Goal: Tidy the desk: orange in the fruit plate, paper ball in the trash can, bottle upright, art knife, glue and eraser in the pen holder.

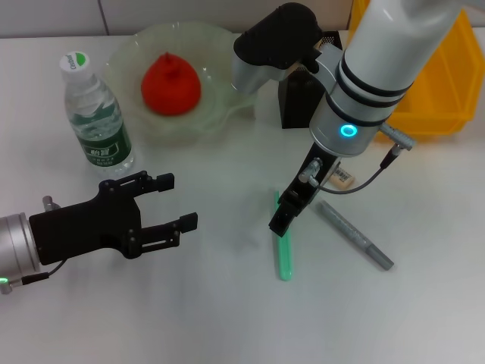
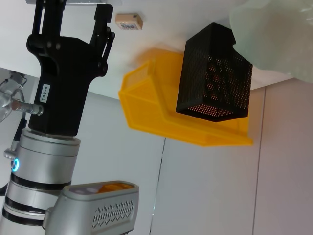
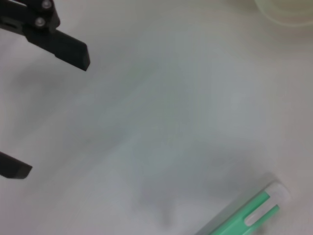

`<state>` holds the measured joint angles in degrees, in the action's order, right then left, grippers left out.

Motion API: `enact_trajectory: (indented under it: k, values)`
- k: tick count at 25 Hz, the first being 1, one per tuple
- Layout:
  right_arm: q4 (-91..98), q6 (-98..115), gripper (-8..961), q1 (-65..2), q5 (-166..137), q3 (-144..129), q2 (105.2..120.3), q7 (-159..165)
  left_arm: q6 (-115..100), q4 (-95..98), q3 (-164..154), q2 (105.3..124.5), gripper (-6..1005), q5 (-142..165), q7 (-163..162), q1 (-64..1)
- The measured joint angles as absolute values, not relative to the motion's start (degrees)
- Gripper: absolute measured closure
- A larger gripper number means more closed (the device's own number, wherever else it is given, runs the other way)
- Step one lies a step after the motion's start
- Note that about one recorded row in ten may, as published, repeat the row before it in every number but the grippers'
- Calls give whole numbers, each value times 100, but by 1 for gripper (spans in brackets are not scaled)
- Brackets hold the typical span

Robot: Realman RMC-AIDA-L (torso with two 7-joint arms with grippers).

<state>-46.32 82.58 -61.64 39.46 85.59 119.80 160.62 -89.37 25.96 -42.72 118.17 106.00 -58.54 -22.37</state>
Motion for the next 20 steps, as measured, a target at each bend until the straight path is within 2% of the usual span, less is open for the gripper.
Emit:
enact_trajectory:
  k: [20]
  values:
    - [-4285,7813,190,-6193,4173,8394,11988,16609,-8988,2602,-4262,11832,209,10574,-5847,-2260]
